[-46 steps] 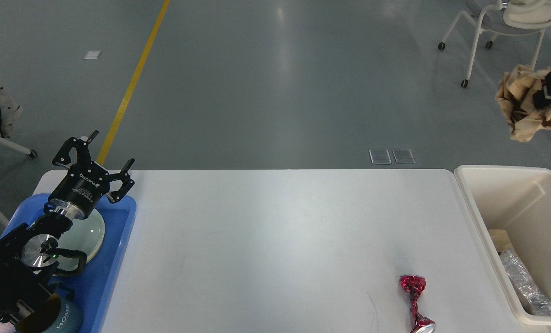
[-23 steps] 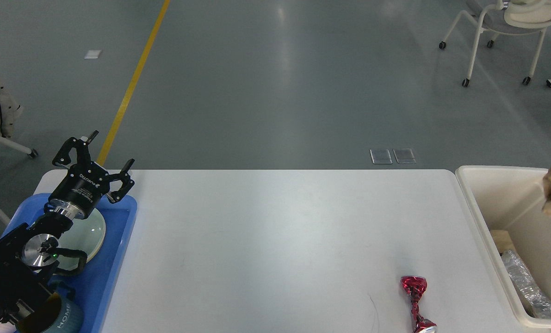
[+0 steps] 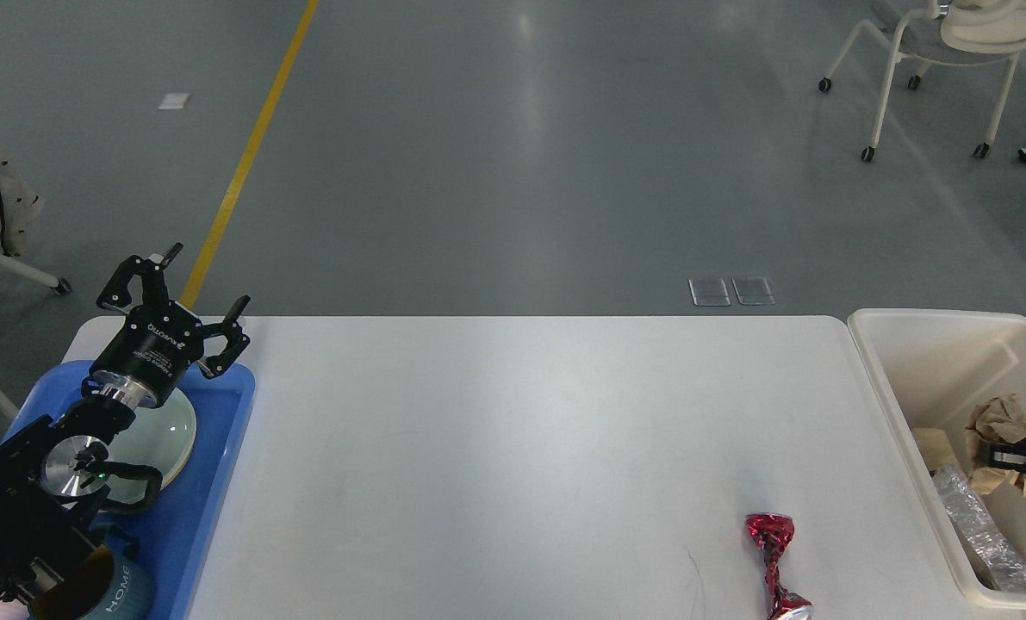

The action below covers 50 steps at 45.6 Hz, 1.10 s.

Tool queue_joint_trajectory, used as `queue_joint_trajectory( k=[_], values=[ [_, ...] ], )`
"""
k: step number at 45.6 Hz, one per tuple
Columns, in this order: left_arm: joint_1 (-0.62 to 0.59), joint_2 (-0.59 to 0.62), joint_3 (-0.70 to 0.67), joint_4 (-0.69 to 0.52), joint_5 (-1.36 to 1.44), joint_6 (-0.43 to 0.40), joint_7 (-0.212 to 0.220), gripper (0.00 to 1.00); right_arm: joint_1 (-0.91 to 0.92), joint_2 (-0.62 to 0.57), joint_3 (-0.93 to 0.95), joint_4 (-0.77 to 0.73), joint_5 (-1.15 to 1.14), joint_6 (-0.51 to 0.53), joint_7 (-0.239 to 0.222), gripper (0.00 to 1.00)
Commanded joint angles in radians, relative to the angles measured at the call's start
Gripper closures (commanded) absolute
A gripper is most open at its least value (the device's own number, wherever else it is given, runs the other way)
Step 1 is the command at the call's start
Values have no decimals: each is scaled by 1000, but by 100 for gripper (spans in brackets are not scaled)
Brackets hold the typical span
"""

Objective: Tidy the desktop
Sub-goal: 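Raise the right gripper out of the bin and move toward the red wrapper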

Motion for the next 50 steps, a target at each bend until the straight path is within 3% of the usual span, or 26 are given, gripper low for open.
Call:
queue_joint_trajectory(
  k=[1,9,15,21,24,27,33,37,50],
  values=[
    [0,0,0,0,0,0,0,0,14,-4,-3,4,-12,12,-2,0],
    [0,0,0,0,0,0,0,0,138,-26,-30,44,-58,50,-2,0],
    [0,0,0,0,0,0,2,0,738,-164,-196,516,-178,251,3,0],
    [0,0,0,0,0,0,0,0,1395,-156,-349,991,-189,479,3,0],
    [0,0,0,0,0,0,0,0,1627,-110,-353,1128,-189,571,3,0],
    [0,0,0,0,0,0,0,0,1771,-71,-313,1168,-187,682,9,0],
    [0,0,0,0,0,0,2,0,1867,-80,-126,1159,-186,938,10,0],
    [0,0,0,0,0,0,2,0,1890,-115,-54,1158,-186,938,10,0],
    [0,0,0,0,0,0,2,0,1864,-129,-101,1213,-186,938,9,0]
  ],
)
